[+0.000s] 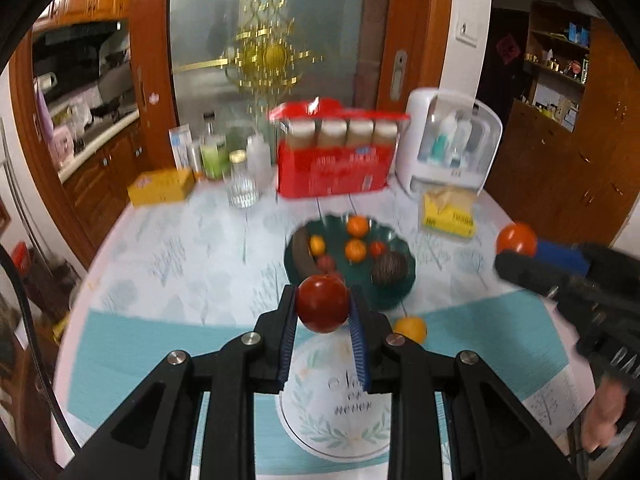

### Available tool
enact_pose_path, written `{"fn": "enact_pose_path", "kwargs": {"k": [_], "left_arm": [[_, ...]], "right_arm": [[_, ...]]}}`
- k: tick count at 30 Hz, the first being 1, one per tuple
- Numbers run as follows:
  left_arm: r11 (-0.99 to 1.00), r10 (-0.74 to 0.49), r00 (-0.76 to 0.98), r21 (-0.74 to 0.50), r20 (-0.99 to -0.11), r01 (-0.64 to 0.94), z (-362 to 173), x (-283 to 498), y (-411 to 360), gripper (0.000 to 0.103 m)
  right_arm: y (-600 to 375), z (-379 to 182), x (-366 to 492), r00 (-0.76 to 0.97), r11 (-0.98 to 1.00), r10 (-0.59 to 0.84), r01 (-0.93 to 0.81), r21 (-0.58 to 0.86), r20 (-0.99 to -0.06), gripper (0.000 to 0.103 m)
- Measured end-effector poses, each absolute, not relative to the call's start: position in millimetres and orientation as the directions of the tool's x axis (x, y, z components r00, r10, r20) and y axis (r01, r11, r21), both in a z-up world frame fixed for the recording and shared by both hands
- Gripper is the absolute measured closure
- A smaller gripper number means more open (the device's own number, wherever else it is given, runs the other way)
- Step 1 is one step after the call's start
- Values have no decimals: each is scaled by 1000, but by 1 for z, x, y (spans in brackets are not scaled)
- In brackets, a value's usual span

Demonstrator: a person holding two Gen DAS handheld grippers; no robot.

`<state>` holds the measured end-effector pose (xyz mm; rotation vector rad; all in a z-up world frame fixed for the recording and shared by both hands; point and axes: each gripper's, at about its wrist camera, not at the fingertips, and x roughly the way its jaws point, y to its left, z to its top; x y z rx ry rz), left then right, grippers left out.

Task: Organize fruits
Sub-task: 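Lift both red tomatoes and carry them over the green plate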

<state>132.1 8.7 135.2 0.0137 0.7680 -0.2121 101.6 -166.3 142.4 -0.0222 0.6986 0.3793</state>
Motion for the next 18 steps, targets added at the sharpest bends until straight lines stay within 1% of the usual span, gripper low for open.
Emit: {"fn": "enact_pose_path", "kwargs": {"k": [2,5,8,10,14,16,18], "left_arm": [[980,-177,710,-57,-681,190,160,145,10,80],[985,-141,746,-17,-651,171,194,169,9,80],[988,-119,761,2,-637,156,215,200,7,80],[989,-115,754,-4,-646,147,216,226,5,80],[990,-109,721,-7,-684,142,185,274,-7,80],[989,-108,688,-3,-718,151,153,301,-17,80],[986,-107,643,1,-758,165,119,326,-26,80]], "right_arm": [[-167,173,110,717,928,342,-358,101,-607,74],[-164,206,127,749,935,319,-348,64,-580,74],[-162,223,154,763,943,296,-329,48,-575,74],[-161,222,174,766,949,278,-314,40,-580,74],[-161,193,223,734,958,255,-282,59,-630,74],[-162,171,242,707,959,257,-271,83,-658,73],[-164,137,263,662,958,265,-262,115,-701,73]]}}
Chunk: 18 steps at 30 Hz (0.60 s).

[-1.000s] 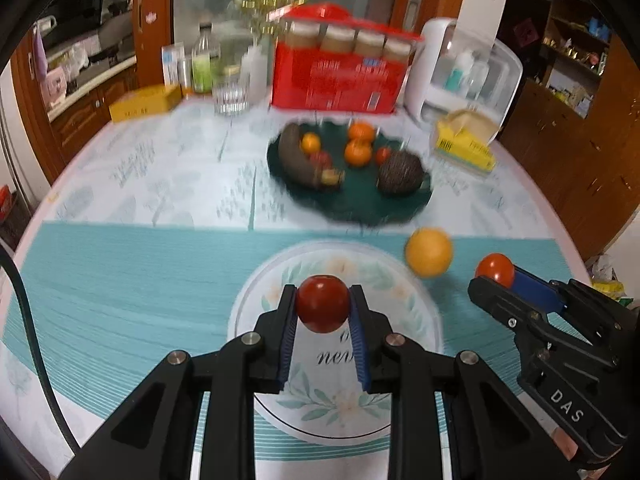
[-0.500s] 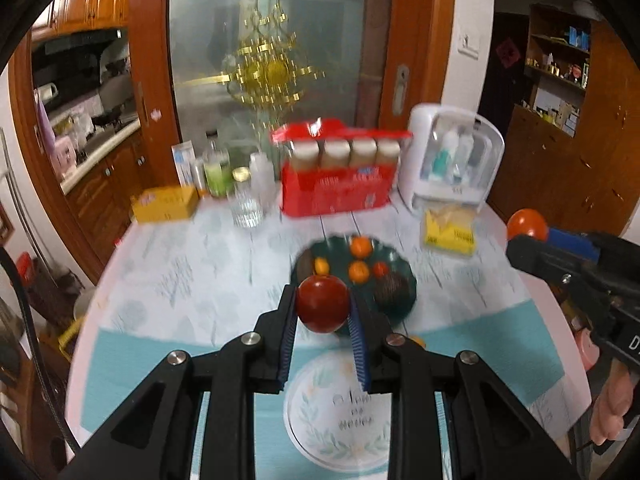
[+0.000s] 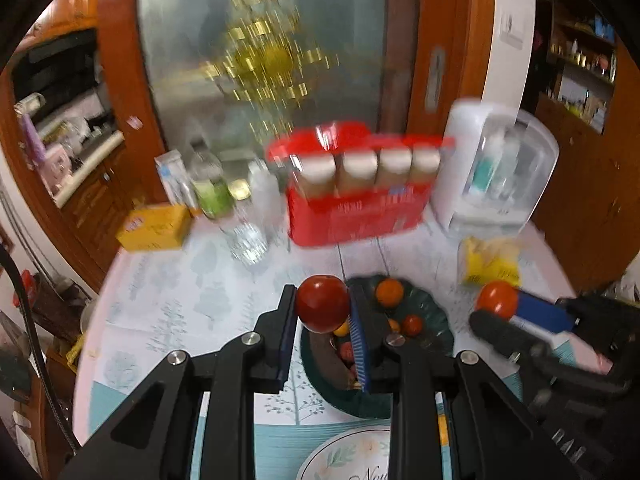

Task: Organize fruits
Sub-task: 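Lift both red tomatoes and carry them over the green plate, then open both tools to drop the tomatoes onto the green plate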

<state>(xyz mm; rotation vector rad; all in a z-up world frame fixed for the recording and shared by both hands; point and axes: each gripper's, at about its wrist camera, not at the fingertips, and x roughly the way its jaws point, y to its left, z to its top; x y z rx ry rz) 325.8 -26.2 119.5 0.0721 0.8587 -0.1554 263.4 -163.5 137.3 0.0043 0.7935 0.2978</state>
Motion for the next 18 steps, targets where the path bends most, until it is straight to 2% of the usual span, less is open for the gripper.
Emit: {"fn": "enact_pose_path", "kwargs": {"k": [6,10,13,14,18], "left_arm": [[981,-94,480,2,-872,195,7,390,-57,80],[977,-85,392,0,-916,214,-51,416,-71,80],[974,-90,344,-11,-935,225,-76,420,-80,79],[973,-104,319,-30,-942,228,-84,423,-83,75],[966,-112,317,-28,-942,258,-92,421,-91,42]], "right_arm": [[-154,32,303,501,959,240,-255,123,-832,73],[-147,-29,318,401,959,215,-259,115,-890,73],[-144,-52,323,361,958,205,-266,111,-910,73],[-144,-59,325,351,960,193,-263,101,-916,73],[-148,-69,325,330,958,213,-253,131,-920,72]]}}
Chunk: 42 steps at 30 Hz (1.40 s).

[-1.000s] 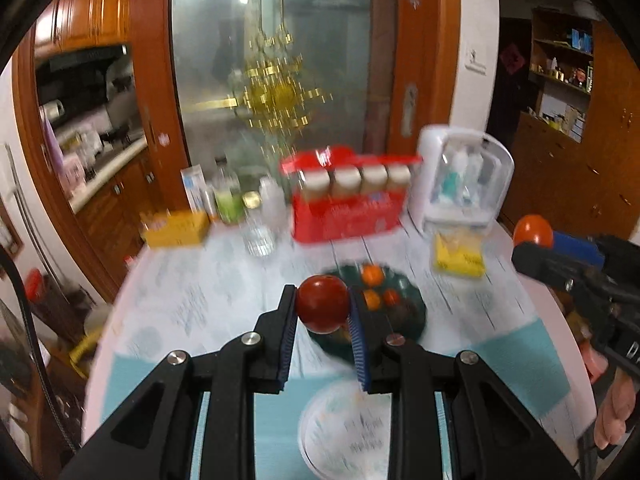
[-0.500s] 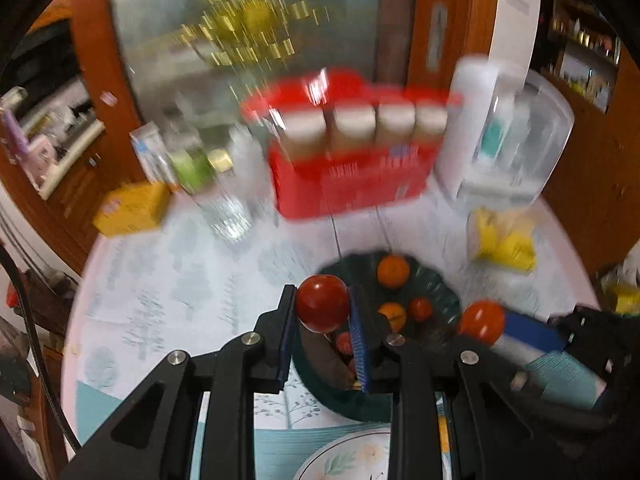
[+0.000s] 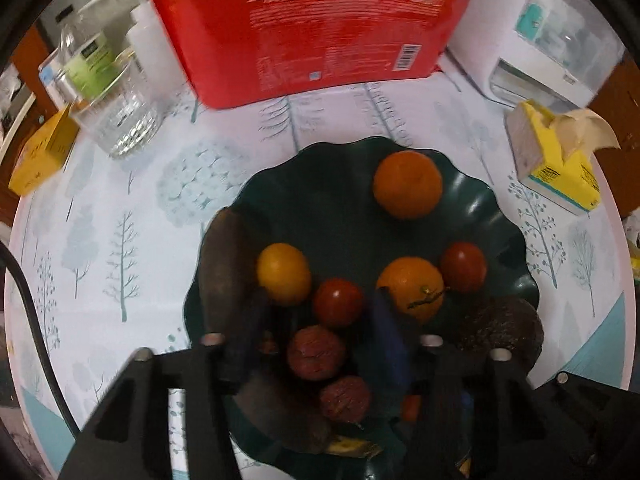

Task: Organize fruits
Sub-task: 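Open both tools to drop the tomatoes onto the green plate, then withdraw both tools and bring the right tool around the grapefruit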

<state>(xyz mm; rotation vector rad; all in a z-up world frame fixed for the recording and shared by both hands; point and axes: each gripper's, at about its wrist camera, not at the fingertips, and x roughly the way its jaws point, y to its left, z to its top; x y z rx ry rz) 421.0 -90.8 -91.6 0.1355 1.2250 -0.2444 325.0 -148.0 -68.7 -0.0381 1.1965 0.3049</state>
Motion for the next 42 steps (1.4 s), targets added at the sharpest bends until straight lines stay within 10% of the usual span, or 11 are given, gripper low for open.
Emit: {"fn": "enact_pose_path", "kwargs": {"k": [9,42], "left_arm": [[949,-129,307,-27,-943,314,-91,416,-105,15],[940,-149,205,-74,-967,334,-87,379,-106,13]], "right_arm": [[-159,-61,306,337,951,258,-252,177,-905,71],[-202,-59,279,253,981,136,-173,94,-958,72]]}}
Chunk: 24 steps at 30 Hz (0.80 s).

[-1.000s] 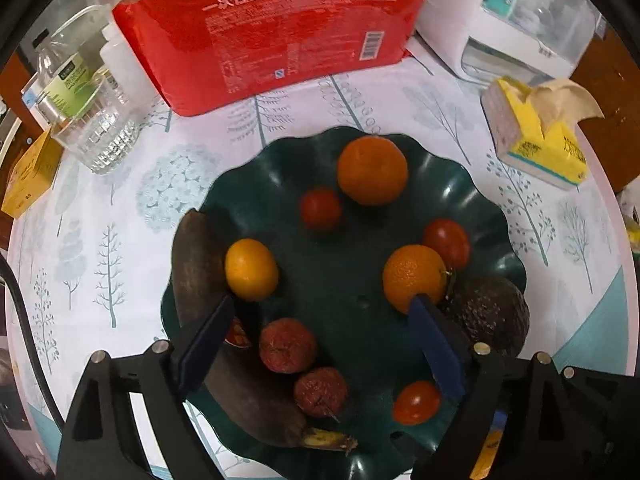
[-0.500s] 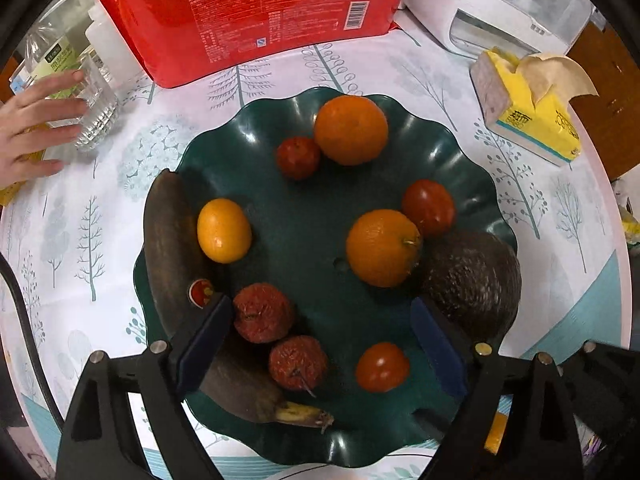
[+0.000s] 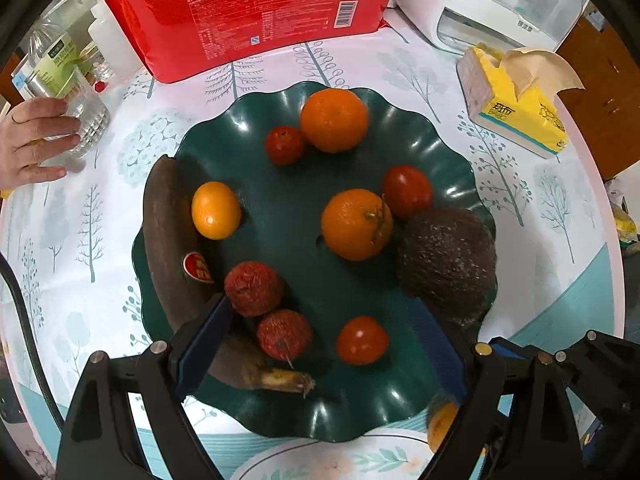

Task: Organize fruits
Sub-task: 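Withdraw both tools and bring the right tool around the grapefruit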

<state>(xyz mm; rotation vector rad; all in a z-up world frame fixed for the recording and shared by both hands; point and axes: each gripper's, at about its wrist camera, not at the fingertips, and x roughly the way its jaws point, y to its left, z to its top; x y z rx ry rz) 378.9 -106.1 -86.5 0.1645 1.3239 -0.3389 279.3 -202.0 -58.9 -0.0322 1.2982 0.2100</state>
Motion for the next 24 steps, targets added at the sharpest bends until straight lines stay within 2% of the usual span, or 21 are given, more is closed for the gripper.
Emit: {"fn": "enact_pose_path", "kwargs": {"k": [24], "left_arm": [[940,-130,232,-45,-964,339,-76,364,-101,13]], "right_arm": [[-198,-68,271,258,978,136,-187,89,-956,72]]}}
